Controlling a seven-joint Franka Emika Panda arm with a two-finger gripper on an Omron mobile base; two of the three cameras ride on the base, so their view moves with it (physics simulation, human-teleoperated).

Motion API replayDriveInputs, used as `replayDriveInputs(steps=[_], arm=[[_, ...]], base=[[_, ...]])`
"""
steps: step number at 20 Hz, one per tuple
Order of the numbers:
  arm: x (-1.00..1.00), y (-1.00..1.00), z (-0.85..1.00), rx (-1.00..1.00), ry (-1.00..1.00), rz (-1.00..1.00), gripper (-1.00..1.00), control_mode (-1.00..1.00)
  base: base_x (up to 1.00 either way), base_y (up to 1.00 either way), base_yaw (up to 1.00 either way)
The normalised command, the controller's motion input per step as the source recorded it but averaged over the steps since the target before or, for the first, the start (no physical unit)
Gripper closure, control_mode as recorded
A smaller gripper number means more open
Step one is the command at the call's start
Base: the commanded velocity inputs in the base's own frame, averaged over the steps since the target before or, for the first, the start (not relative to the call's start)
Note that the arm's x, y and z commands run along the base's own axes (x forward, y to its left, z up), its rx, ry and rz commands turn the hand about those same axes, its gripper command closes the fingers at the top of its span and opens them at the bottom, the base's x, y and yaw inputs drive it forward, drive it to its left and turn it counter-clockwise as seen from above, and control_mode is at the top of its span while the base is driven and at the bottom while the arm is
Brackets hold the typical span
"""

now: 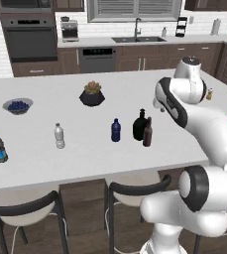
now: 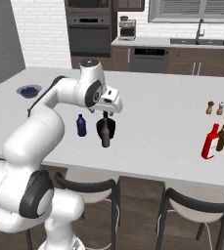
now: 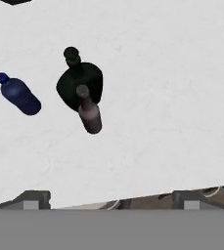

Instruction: Move the plastic bottles in the middle to the plastics group, and the glass bottles in the middle to the glass group.

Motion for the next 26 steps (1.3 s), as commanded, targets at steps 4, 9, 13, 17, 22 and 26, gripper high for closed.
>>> replayDriveInputs(steps=[4,9,13,17,22,26], arm=[[0.69,-0.03,-0.12,0.0,0.0,0.01,-1.0,-1.0],[0.01,0.04,-0.02,0.0,-0.08,0.0,-1.0,-1.0],[-0.25,0.11,-0.03,0.0,-0.14,0.0,-1.0,-1.0],[-0.03,0.29,-0.08,0.0,-0.07,0.0,-1.0,-1.0],[0.0,0.12,-0.15,0.0,-0.02,0.0,-1.0,-1.0],[0.04,0.0,-0.29,0.0,-0.01,0.0,-1.0,-1.0]], base=[[0.0,0.0,0.0],[0.0,0.0,0.0],[0.0,0.0,0.0],[0.0,0.0,0.0],[0.0,0.0,0.0],[0.0,0.0,0.0]])
